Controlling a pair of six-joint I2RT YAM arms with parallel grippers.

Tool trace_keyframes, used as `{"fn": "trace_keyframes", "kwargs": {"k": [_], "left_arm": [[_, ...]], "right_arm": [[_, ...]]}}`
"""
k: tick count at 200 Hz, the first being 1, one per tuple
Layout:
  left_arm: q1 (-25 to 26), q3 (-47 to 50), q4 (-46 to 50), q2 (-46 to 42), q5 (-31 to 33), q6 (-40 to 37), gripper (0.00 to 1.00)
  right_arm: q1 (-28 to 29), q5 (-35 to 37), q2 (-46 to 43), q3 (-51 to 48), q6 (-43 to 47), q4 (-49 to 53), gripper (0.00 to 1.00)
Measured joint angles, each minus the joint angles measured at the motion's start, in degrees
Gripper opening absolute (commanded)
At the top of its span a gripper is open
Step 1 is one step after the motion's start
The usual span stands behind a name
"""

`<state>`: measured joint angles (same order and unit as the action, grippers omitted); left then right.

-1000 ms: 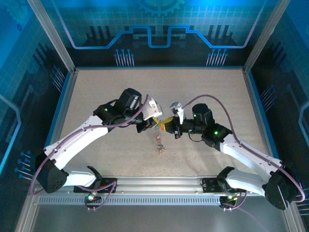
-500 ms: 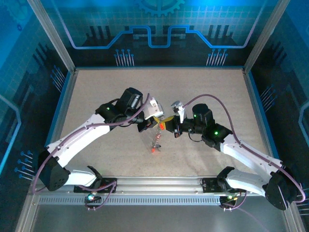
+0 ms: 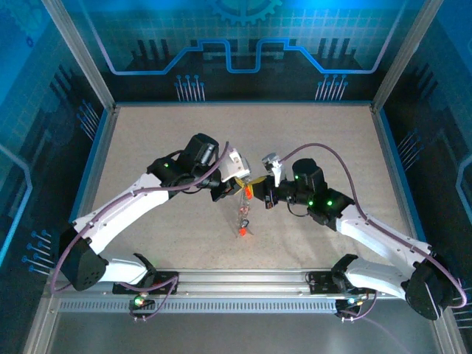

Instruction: Put the keys on the keyring

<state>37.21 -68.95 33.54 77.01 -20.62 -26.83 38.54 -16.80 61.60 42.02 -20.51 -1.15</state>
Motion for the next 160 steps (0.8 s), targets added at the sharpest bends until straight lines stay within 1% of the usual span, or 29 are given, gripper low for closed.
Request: {"fn": "trace_keyframes", "kwargs": {"k": [55,129,136,146,160], "left_arm": [[0.00,0.00,-1.31,0.00,-0.15,-0.02,0.00],[0.00,0.37,-4.22,-0.11,-1.62,0.22,0.00],[0.00,0.85,-4.90,-0.26,-1.79,0.44,0.00],[0.00,1.92,-6.05,-0.61,-2.19,0.74,0.00],[0.00,3.63,-7.87,-1.33,-2.80,1.20,0.00]], "right_arm": [[0.83,5.90,-1.16,0.00,-0.02,2.47,0.00],[0.90,7.85,-3.34,-0.63,0.00,2.84,0.00],[0.90,7.82,-3.54,-0.92,0.00,2.86,0.05],[0.90,7.78,-3.69,-1.22,-0.04,2.89,0.15],[0.90,7.56,-3.78,-1.68,0.33,2.86,0.20]]}}
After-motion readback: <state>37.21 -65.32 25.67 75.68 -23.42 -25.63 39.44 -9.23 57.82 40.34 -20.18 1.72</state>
